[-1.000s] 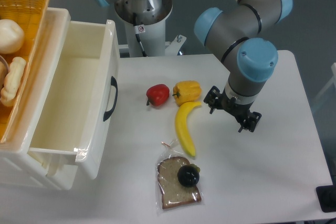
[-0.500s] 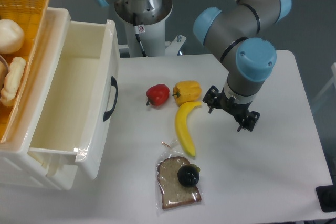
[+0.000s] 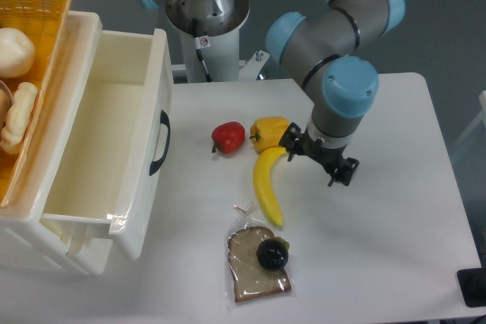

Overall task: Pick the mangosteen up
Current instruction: 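Lower the open gripper over the dark mangosteen on the bagged bread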

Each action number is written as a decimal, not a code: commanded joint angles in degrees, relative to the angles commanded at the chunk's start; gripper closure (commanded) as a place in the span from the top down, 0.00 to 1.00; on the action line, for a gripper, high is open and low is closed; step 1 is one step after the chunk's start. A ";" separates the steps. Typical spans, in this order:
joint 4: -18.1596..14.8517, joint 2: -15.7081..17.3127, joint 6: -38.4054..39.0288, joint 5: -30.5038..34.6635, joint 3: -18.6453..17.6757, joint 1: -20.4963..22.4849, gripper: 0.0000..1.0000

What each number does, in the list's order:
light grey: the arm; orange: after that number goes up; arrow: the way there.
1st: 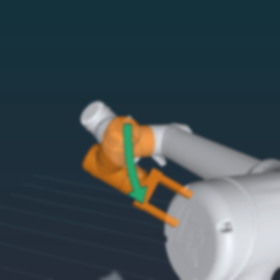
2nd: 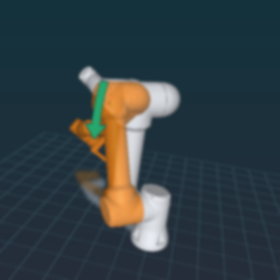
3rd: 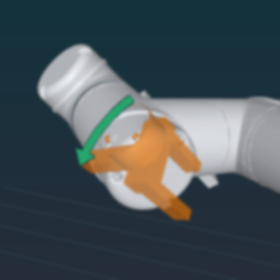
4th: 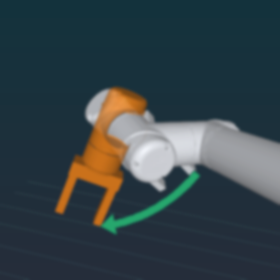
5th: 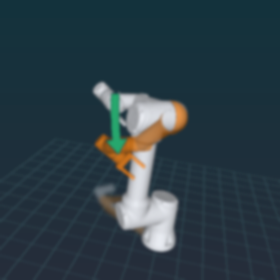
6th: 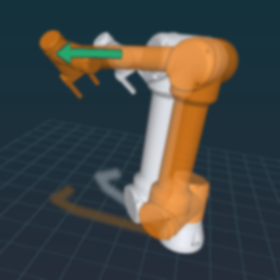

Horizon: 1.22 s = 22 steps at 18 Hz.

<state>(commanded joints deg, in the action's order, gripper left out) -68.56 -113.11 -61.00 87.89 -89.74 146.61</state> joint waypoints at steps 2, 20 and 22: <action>1.41 -0.71 0.79 -1.40 0.62 -0.36 1.00; 3.96 -11.43 22.74 -5.80 10.90 -4.13 1.00; 4.05 -12.31 24.34 -5.89 12.04 -4.66 1.00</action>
<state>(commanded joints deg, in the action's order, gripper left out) -64.51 -125.42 -36.66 82.00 -77.70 141.94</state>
